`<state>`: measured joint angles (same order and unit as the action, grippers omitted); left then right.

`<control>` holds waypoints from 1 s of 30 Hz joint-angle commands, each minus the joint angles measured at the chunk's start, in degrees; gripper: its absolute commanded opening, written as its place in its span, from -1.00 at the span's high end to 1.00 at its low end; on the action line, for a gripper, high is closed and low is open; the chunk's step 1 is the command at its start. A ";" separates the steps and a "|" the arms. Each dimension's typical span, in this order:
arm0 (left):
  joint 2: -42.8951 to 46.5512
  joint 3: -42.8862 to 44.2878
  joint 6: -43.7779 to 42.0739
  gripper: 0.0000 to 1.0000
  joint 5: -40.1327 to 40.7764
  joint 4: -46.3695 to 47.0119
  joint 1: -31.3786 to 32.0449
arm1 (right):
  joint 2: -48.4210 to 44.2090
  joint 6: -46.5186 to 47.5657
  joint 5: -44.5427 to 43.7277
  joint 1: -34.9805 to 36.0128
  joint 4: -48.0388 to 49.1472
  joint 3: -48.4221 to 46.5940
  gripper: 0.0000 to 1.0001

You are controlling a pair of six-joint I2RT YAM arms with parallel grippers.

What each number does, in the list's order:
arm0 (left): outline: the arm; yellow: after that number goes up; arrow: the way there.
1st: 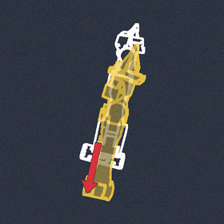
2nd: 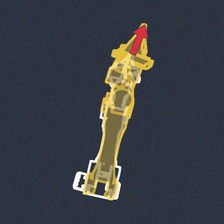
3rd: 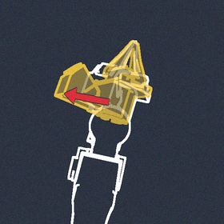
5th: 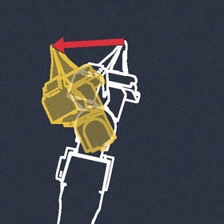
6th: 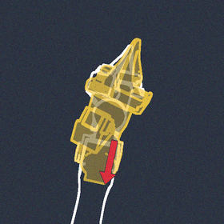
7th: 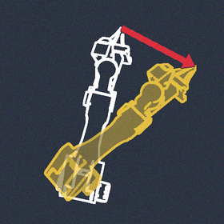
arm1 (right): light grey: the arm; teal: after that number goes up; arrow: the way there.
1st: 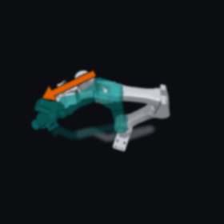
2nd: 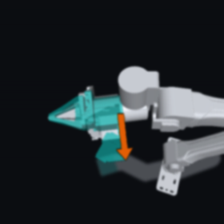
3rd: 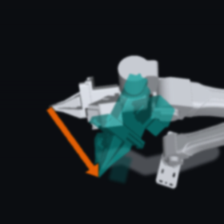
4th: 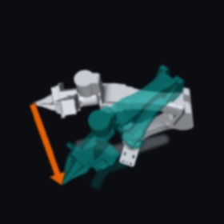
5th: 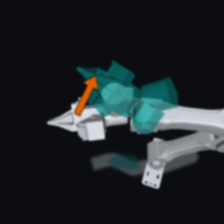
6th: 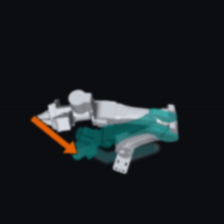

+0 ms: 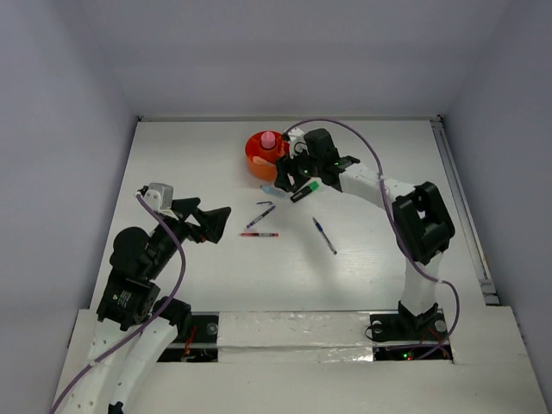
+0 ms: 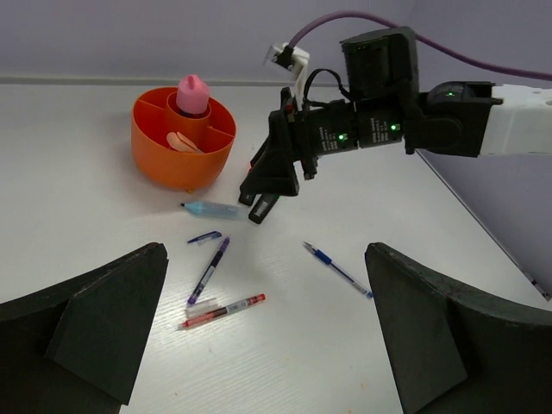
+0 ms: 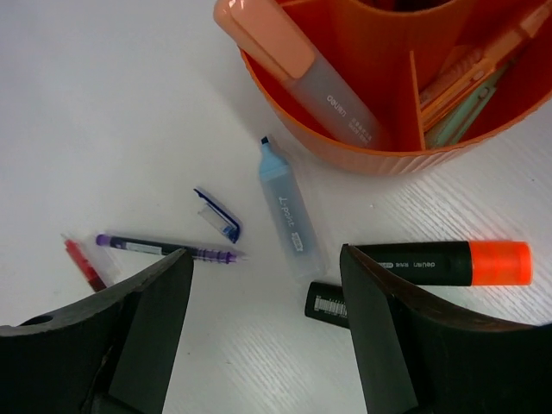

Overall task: Sort the stationery into containers
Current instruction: Pick up the pen from the center of the board.

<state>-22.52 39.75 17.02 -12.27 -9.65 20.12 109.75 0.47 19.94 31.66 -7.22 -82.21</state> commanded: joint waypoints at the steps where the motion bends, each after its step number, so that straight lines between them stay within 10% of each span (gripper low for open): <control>1: -0.59 -0.46 0.04 -0.98 -1.09 2.97 -0.34 | 2.30 5.41 -2.01 1.39 -3.41 -3.91 -0.50; 30: -0.59 -0.37 -0.05 -0.98 -1.53 3.06 -0.87 | 16.19 4.02 -13.97 5.96 1.77 -9.10 -0.20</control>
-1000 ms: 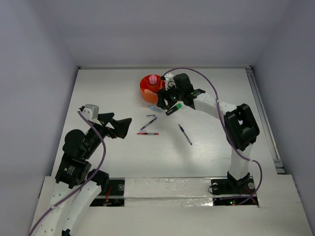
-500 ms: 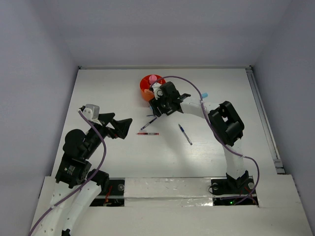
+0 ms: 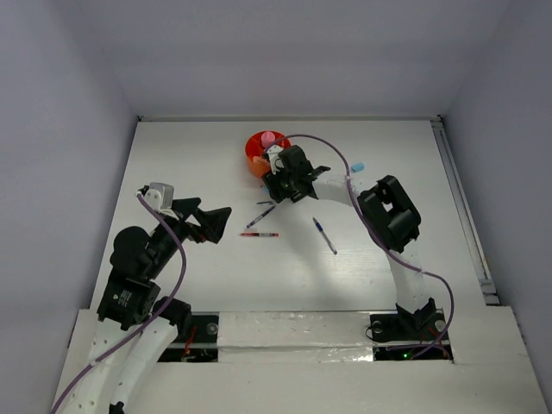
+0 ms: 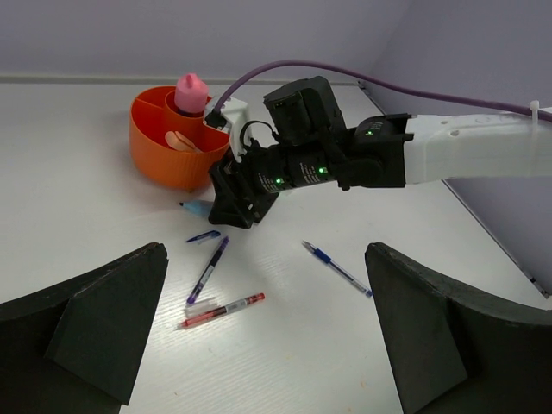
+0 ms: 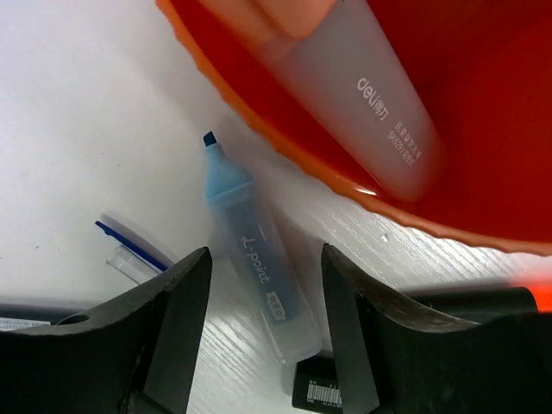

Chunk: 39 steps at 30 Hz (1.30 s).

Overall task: Sort the stationery into containers
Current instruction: Pick up the pen from the center of the board.

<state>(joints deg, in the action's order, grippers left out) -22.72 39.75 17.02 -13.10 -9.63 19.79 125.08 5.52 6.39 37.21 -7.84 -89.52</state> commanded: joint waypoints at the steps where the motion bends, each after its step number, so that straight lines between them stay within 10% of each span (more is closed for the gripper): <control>1: -0.39 -0.37 -0.05 -0.98 -0.78 3.12 -0.54 | 0.87 -1.12 -0.42 0.41 2.82 -1.63 -0.19; 11: -0.83 -0.55 0.30 -0.98 -1.05 3.39 -0.54 | -0.71 -1.56 0.28 0.41 5.72 0.57 0.63; 24: -3.38 -10.82 18.56 -0.85 -14.13 19.35 -0.54 | -16.78 -8.24 5.12 1.99 15.65 13.65 0.78; 39: -21.12 -21.29 25.44 -0.41 -4.48 41.17 9.11 | -37.00 -31.09 2.13 6.73 27.08 30.62 0.81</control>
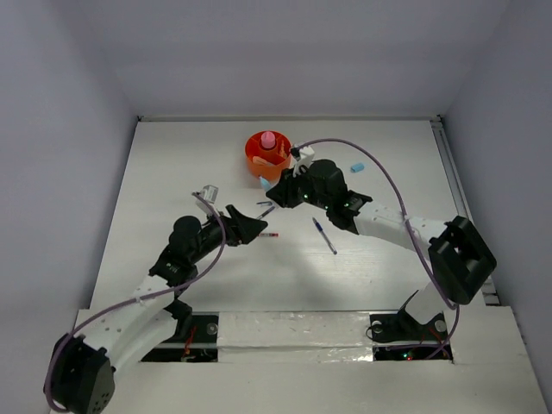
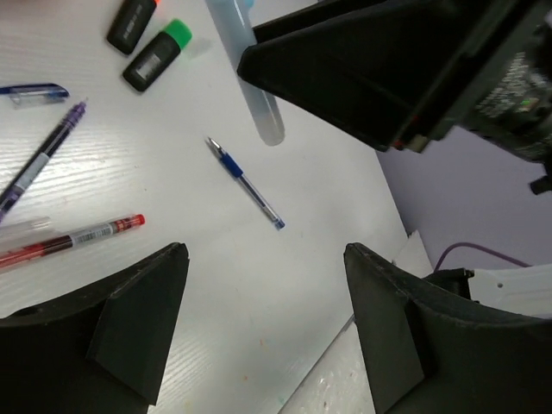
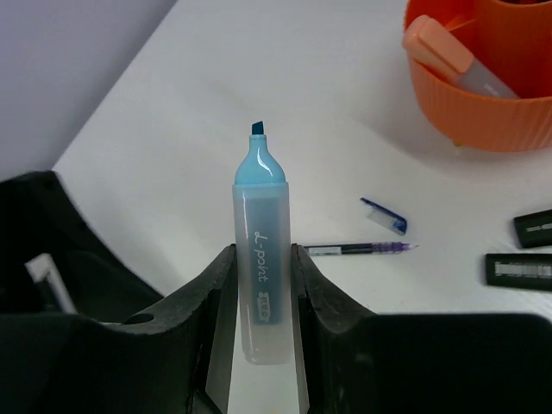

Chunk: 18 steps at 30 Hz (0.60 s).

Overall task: Sort the stationery into containers
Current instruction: Pick up the pen from the center of the board.

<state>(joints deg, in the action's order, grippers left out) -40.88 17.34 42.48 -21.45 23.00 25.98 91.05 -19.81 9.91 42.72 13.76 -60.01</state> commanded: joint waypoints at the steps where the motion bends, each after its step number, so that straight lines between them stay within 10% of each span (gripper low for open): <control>1: -6.19 1.64 -0.03 -0.39 4.66 11.33 4.77 | -3.85 -6.55 -1.56 1.92 5.84 1.90 0.81; 18: -18.97 5.60 -2.14 0.09 13.80 21.38 10.15 | -6.67 -10.16 -6.66 5.53 6.89 6.57 0.83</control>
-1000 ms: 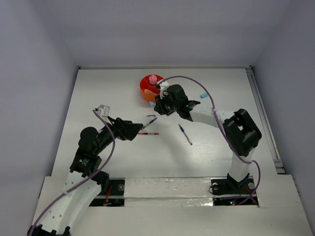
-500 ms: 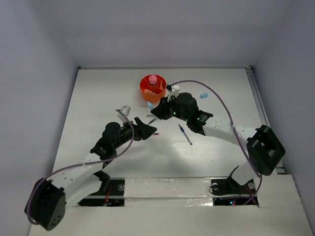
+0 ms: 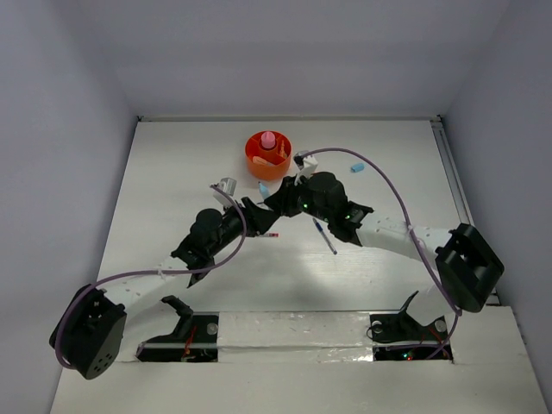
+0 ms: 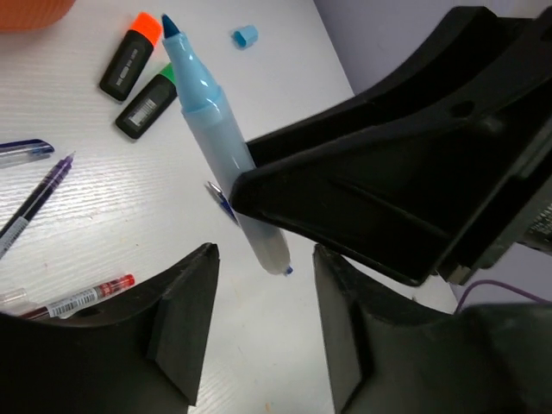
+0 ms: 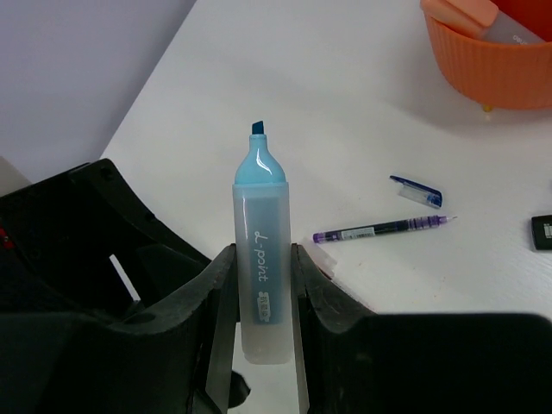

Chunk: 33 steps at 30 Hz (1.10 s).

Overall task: Sort the stationery into containers
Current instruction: Pick up the pen from the center of the board.

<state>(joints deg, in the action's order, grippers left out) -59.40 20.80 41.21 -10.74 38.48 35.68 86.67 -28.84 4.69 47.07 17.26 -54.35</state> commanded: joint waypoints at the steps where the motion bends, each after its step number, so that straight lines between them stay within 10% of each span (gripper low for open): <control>1: -1.07 2.14 -1.22 0.14 3.97 5.99 1.05 | -2.39 -1.91 -1.35 1.71 3.49 1.00 0.83; 22: 2.17 0.65 -5.52 1.00 10.22 5.21 3.69 | -2.91 -7.81 -0.82 3.91 0.24 1.17 0.88; 33: 8.06 -4.01 -9.04 1.00 9.27 3.01 3.69 | -10.99 -5.09 2.33 -2.15 -6.53 1.09 -0.02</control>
<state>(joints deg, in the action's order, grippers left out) -53.19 17.67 34.92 -1.23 38.57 39.57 80.09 -35.29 3.49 48.51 12.64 -52.49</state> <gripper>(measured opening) 0.165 0.504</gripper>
